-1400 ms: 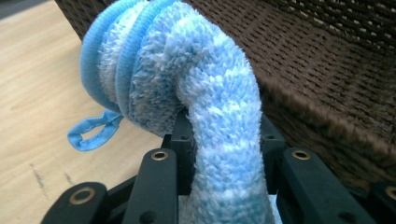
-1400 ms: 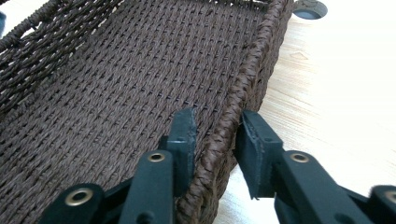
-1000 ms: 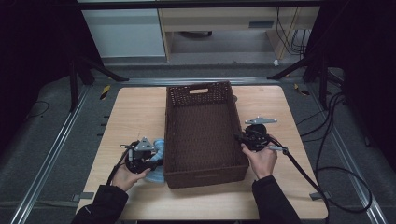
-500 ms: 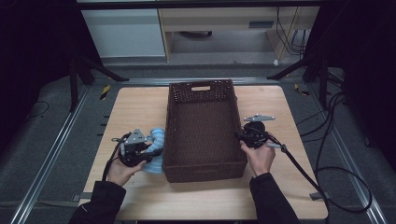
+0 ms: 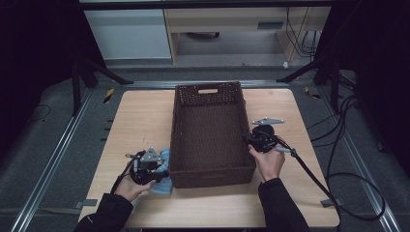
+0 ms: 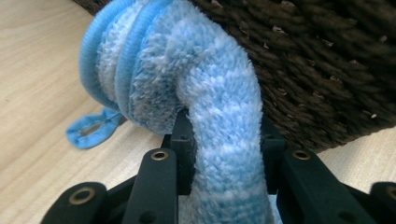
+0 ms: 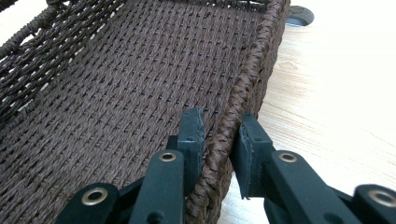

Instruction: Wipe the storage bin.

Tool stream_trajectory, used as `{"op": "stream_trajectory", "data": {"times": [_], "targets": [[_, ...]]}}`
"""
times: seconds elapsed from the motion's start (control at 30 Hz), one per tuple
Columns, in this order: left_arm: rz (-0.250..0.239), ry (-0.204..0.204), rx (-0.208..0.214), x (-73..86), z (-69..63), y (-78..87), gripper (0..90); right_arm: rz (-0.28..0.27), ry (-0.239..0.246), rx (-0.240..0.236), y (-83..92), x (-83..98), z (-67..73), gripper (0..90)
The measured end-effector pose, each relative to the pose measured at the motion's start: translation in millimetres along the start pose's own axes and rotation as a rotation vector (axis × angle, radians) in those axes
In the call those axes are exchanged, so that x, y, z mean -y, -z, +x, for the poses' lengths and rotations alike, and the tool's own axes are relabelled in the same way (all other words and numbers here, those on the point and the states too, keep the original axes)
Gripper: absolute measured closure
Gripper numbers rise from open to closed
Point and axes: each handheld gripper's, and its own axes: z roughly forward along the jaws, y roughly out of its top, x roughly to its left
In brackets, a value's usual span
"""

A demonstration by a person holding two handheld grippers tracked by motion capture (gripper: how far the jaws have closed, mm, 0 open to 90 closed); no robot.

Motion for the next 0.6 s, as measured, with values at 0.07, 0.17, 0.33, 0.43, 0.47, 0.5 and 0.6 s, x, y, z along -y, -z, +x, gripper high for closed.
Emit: {"op": "stream_trajectory", "data": {"times": [0.07, 0.17, 0.33, 0.43, 0.47, 0.5, 0.6], "targets": [[-0.011, 0.011, 0.003, 1.3, 0.8, 3.1, 67.6, 0.0, 0.005, 0.001, 0.3, 0.1, -0.2, 71.7], [-0.027, 0.015, -0.004, 2.0, 1.0, 8.6, 67.5, -0.014, 0.02, 0.007, 3.0, 1.6, 0.2, 64.1], [-0.088, 0.025, -0.018, 0.9, -0.8, 25.9, 67.5, -0.059, 0.033, -0.007, 15.7, 5.3, 1.6, 58.3], [-0.124, 0.02, -0.024, 0.1, -4.8, 38.4, 67.6, -0.028, 0.046, -0.021, 19.6, 9.1, 5.1, 58.2], [-0.135, 0.019, -0.026, 0.0, -6.4, 42.3, 67.6, -0.01, 0.051, -0.024, 19.3, 10.6, 6.5, 58.4], [-0.147, 0.018, -0.027, -0.2, -8.0, 45.8, 67.5, 0.005, 0.052, -0.025, 18.3, 12.1, 7.7, 59.2], [-0.165, 0.006, -0.035, -1.5, -12.7, 52.6, 67.5, 0.044, 0.041, -0.023, 14.1, 14.7, 8.6, 66.3]]}}
